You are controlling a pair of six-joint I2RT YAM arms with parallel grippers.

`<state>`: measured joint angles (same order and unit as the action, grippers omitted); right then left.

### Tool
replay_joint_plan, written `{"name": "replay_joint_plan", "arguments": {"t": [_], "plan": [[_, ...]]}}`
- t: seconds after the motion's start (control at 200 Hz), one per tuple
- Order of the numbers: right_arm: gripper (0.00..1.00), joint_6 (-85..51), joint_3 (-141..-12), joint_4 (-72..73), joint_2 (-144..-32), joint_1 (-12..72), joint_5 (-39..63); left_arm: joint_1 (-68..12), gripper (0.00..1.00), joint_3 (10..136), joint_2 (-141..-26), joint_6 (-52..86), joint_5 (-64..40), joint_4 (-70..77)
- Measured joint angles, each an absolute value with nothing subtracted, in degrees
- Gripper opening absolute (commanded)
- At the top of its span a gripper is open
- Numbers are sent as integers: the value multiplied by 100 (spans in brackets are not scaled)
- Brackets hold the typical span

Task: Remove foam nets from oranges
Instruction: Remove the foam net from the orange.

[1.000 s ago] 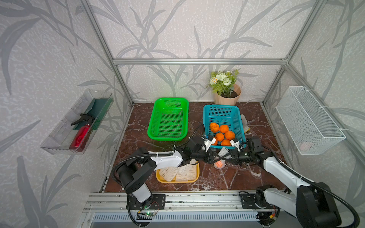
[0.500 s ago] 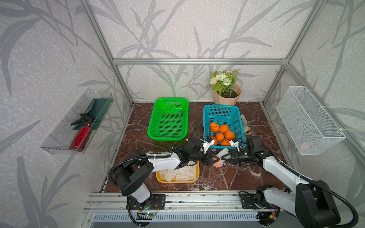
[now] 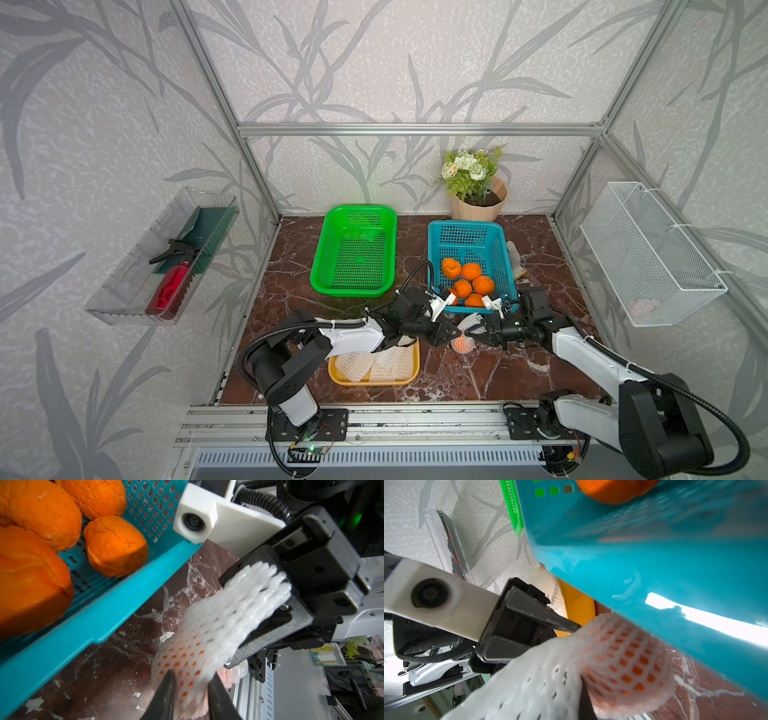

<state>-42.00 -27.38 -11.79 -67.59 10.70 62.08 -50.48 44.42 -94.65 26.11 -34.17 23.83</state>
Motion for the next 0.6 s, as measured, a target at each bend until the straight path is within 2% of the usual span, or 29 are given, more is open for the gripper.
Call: {"name": "replay_joint_plan", "arguments": {"t": [0.175, 0.28, 0.415, 0.6], "plan": [[6, -4213, -2744, -1155, -6827, 1070, 6198, -5048, 7, 4635, -9561, 2674, -3413, 2244], [14, -4171, -2845, -1262, -6827, 1070, 6077, -5046, 5, 4821, -9627, 2740, -3415, 2086], [30, -3922, -3142, -1695, -6803, 1066, 5749, -5050, 4, 4904, -9664, 2867, -3439, 2056], [41, -3358, -3518, -2567, -6613, 1066, 5100, -5083, 4, 5000, -9666, 3065, -3516, 2049]]}}
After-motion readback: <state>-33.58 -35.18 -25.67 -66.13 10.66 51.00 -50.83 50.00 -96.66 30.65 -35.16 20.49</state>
